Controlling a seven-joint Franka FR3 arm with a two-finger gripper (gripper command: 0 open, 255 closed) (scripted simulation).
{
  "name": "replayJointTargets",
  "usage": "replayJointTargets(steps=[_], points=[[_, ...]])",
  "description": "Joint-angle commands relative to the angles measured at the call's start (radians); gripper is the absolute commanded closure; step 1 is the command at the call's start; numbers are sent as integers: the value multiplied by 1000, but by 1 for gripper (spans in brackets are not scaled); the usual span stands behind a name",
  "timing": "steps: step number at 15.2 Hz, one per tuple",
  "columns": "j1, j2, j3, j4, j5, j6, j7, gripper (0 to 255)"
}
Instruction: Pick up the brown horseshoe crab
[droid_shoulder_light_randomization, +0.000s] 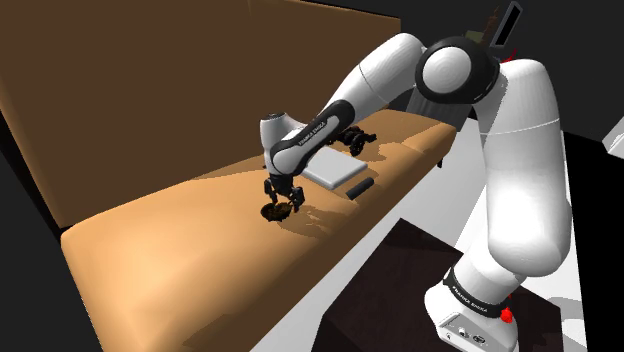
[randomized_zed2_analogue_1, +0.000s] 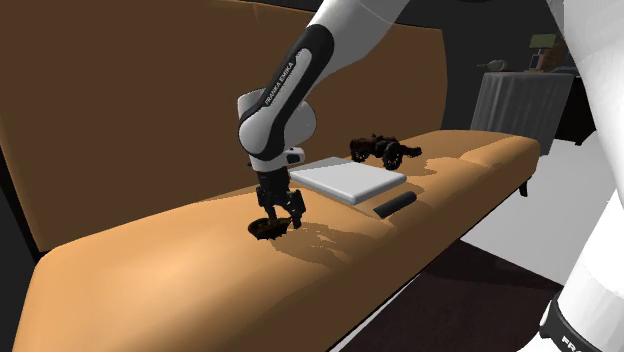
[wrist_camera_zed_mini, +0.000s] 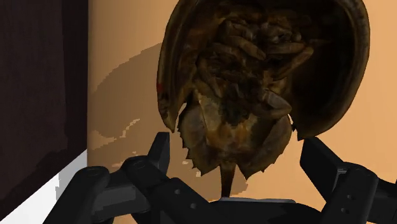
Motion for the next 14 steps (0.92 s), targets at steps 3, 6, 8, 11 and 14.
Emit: replayJointTargets(steps=[3, 6, 8, 11, 14], points=[[1, 4, -1, 0, -2, 4, 2, 255], [1, 5, -1, 1, -2, 4, 2, 255], [1, 5, -1, 2, -2, 4, 1, 255], [-2, -7, 1, -2, 2, -4, -2, 255], [-7, -38, 9, -6, 12, -31, -10, 255]])
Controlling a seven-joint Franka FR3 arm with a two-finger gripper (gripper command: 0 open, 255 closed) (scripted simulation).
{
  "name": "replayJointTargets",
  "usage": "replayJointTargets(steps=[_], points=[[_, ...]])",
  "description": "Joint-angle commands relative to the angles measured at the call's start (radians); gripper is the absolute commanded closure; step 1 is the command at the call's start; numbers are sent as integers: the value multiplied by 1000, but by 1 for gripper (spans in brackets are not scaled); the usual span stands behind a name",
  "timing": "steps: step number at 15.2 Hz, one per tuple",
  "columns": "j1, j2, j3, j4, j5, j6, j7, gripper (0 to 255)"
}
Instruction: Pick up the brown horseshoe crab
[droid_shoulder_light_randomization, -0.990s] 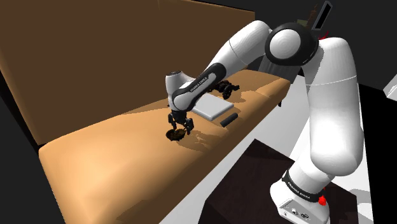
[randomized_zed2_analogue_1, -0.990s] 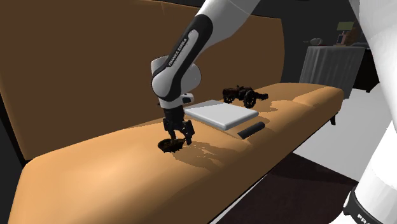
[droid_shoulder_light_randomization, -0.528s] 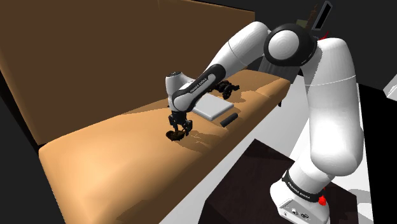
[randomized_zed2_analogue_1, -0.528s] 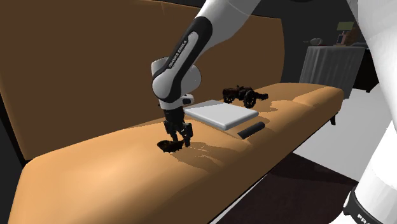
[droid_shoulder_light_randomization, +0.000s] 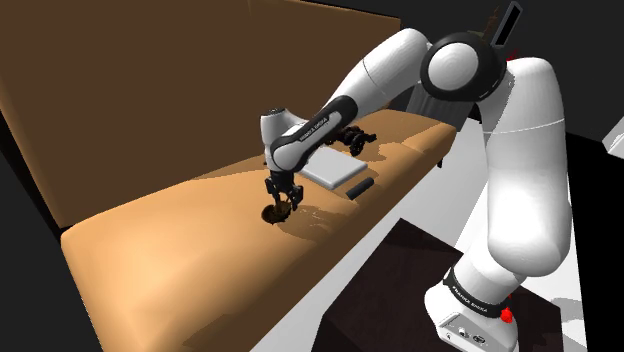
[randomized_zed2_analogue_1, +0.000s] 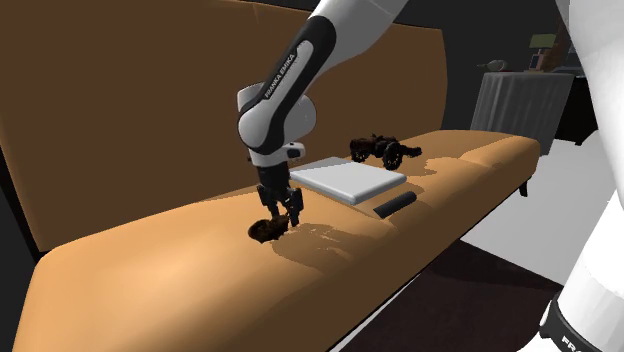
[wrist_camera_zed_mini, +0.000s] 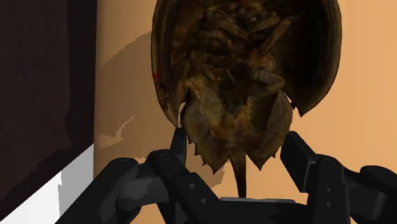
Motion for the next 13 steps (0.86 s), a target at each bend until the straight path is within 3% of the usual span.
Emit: replayJointTargets(steps=[1, 13], points=[[-3, -20, 5, 2, 8, -22, -6, 255], [-17, -118, 26, 4, 43, -118, -34, 255]])
